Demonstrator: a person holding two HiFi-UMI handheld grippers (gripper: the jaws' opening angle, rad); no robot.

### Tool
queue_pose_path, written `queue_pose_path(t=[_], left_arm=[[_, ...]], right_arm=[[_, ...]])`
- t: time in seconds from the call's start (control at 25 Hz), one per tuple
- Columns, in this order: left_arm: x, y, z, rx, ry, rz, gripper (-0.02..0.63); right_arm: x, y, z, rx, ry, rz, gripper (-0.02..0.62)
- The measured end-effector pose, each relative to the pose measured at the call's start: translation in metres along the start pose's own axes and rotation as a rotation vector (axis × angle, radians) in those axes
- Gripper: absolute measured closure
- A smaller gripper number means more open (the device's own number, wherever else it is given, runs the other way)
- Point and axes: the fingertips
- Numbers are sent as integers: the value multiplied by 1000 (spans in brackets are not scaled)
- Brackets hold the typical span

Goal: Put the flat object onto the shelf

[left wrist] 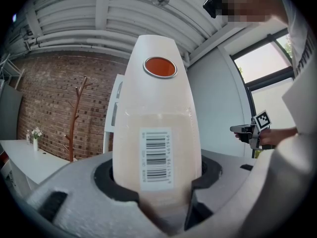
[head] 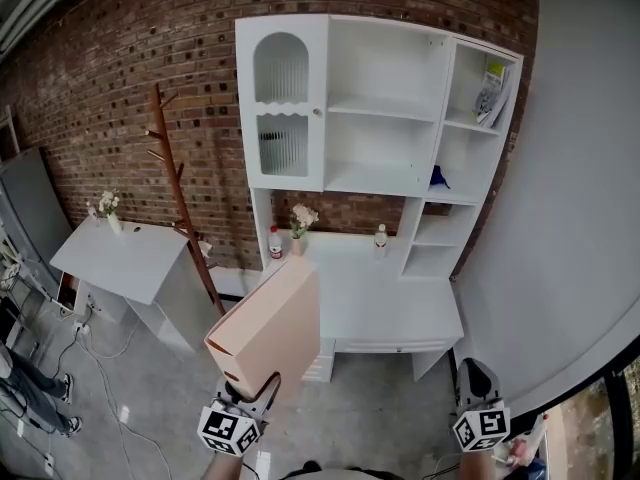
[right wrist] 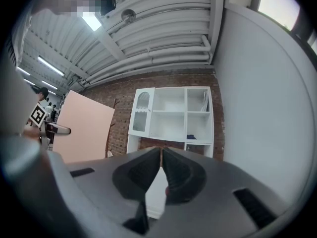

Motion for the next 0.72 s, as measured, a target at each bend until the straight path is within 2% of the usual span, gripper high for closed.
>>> queue_pose_path(t=[0.72], left_arm=[[42, -6, 6, 8, -48, -1, 330]], right_arm=[[36, -1, 8, 12, -45, 14, 560]])
Point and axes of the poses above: the fingertips, and each gripper's own axes: z forward along the fingers, x to its left, y out of its top, and after that the axes turned 15 degrees about x, right-handed
